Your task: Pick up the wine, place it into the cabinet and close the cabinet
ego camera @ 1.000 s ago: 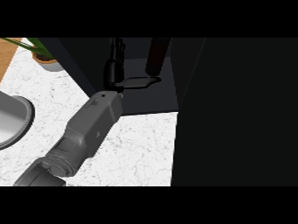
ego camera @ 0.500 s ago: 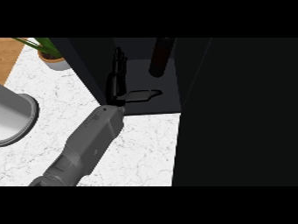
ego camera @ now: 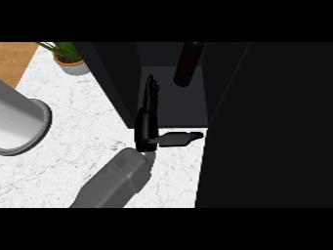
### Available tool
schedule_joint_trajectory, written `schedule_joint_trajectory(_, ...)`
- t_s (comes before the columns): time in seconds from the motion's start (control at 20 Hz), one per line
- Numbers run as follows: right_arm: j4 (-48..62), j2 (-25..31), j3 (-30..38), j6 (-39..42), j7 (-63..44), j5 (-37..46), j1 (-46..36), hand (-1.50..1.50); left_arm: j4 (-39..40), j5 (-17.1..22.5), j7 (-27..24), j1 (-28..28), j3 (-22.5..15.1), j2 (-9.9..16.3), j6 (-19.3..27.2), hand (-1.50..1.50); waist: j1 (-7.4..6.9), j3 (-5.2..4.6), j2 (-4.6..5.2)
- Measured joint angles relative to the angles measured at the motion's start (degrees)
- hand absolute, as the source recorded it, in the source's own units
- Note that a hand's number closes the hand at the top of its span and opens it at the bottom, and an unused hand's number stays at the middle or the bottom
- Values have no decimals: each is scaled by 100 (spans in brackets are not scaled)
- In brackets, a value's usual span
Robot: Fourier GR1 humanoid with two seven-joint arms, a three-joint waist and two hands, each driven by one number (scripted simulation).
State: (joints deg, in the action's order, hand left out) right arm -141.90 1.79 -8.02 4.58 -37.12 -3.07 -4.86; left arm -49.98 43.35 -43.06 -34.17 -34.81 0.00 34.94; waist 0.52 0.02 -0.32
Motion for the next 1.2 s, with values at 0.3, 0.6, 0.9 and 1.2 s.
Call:
schedule_joint_trajectory(0.3,-17,15,83,40,140,17,184,-150,-1465,-458,241,972,-498,103,458,-150,-58,1,4)
schedule_joint_trajectory(0.6,-18,31,116,78,148,20,169,-150,-2881,-862,654,1816,-783,449,901,-150,-74,2,8)
schedule_joint_trajectory(0.9,-11,100,319,165,118,-56,131,-150,-4064,-1300,923,2607,-1073,735,1246,-150,-70,0,13)
schedule_joint_trajectory(1.2,36,65,246,356,103,-211,244,150,-5076,-1474,1160,3125,-1181,1316,1116,-150,-65,1,15)
